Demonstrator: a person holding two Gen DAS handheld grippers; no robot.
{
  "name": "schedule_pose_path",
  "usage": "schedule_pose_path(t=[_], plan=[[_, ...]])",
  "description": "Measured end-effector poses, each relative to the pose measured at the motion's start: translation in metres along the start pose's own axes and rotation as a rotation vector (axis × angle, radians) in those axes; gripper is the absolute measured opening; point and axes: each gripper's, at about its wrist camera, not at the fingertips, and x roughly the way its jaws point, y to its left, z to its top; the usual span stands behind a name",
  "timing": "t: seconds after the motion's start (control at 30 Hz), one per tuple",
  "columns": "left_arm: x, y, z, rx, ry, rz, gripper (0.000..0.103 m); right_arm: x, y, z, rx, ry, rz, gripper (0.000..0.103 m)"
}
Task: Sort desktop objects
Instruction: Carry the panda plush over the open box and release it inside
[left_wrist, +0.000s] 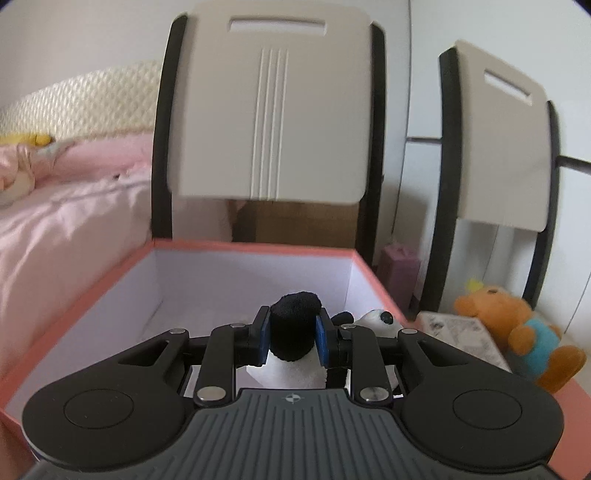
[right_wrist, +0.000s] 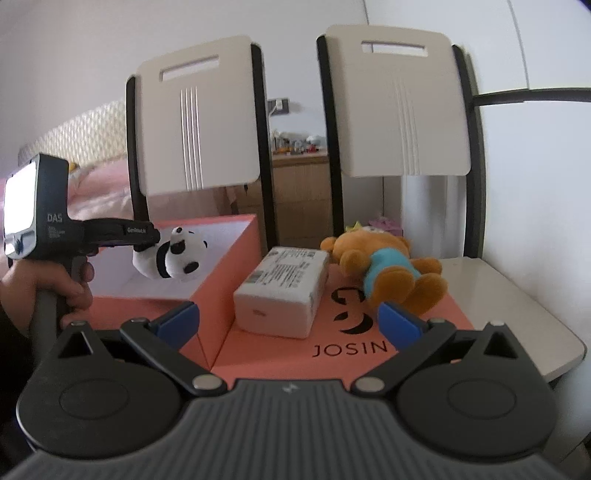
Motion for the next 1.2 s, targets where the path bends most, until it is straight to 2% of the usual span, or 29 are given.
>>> schedule_pose_path(t=[0.27, 0.43, 0.5, 0.57, 0.63, 0.73, 0.9, 1.0, 1.2], plan=[[0.013, 0.002, -0.014, 0.008, 0.031, 0.003, 0.028, 0.010, 0.011, 0.001, -0.001, 0.019, 0.049, 0.103], [0.009, 0.003, -0.016, 0.001, 0.030, -0.022, 0.032, 0.010, 0.012, 0.001, -0.004, 0.025, 0.064, 0.103], [0.009, 0.004, -0.018, -0.009, 0.044, -0.027, 0.037, 0.009, 0.011, 0.001, -0.003, 0.022, 0.059, 0.103], [0.004, 0.005, -0.020, -0.012, 0.033, -0.026, 0.059, 0.008, 0.011, 0.001, -0.004, 0.022, 0.056, 0.103], [-0.004, 0.005, -0.020, -0.004, -0.002, -0.020, 0.071, 0.007, 0.012, 0.000, -0.008, 0.020, 0.054, 0.103], [-0.018, 0.003, -0.019, 0.002, -0.041, -0.025, 0.084, 0.006, 0.012, -0.001, -0.010, 0.019, 0.047, 0.103], [-0.042, -0.004, -0.017, 0.033, -0.090, -0.025, 0.086, 0.010, 0.013, 0.000, 0.002, 0.029, 0.024, 0.103], [-0.057, -0.004, -0.016, 0.039, -0.113, -0.034, 0.089, 0.012, 0.011, 0.002, 0.052, 0.021, 0.035, 0.103], [-0.085, 0.001, -0.019, 0.044, -0.141, -0.025, 0.094, 0.016, 0.019, 0.004, 0.061, 0.011, 0.039, 0.103]])
